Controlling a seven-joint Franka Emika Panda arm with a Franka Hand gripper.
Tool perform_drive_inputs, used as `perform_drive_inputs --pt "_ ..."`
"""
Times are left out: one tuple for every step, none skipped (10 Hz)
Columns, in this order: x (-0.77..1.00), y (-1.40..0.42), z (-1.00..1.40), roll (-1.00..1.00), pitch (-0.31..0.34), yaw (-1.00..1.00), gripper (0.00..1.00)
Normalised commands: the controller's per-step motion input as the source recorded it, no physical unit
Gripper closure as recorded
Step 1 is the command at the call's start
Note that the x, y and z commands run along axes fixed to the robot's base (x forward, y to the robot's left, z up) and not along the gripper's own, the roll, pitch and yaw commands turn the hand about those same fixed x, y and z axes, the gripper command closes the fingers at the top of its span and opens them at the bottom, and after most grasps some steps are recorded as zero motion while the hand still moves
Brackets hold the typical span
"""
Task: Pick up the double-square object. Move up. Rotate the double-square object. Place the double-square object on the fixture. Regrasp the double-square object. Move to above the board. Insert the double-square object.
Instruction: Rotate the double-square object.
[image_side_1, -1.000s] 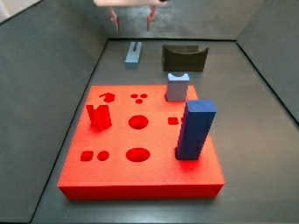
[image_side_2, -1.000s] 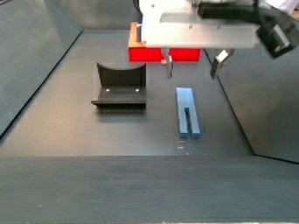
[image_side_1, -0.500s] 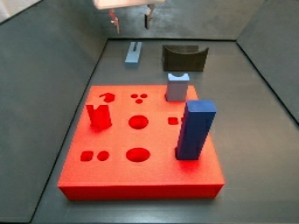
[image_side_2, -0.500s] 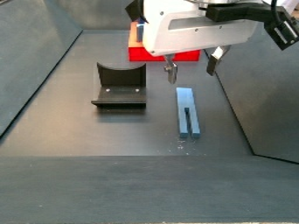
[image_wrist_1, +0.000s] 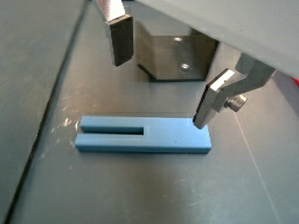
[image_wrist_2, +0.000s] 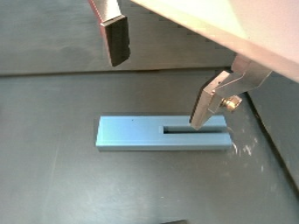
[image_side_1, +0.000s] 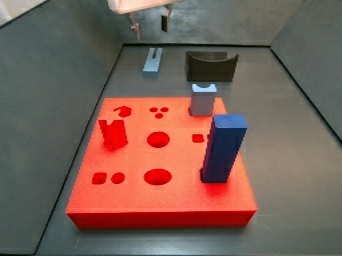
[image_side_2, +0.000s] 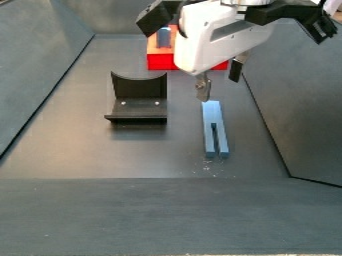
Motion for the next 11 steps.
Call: perform_drive_inputs --pt "0.03 0.00 -0.04 0.00 0.000 1.00 0.00" --pt "0.03 0.00 -0.04 0.00 0.000 1.00 0.00" --pt "0.03 0.00 -0.04 0.00 0.000 1.00 0.00" --pt "0.03 0.00 -0.04 0.00 0.000 1.00 0.00" --pt "0.03 0.00 -0.04 0.00 0.000 1.00 0.00" --pt "0.03 0.00 -0.04 0.00 0.000 1.00 0.00" --pt "0.03 0.00 -0.04 0.00 0.000 1.00 0.00" --pt "0.03 0.00 -0.04 0.00 0.000 1.00 0.00" --pt "0.03 0.00 -0.04 0.00 0.000 1.00 0.00" --pt "0.03 0.00 -0.04 0.00 0.000 1.00 0.00" --pt "0.03 0.00 -0.04 0.00 0.000 1.00 0.00"
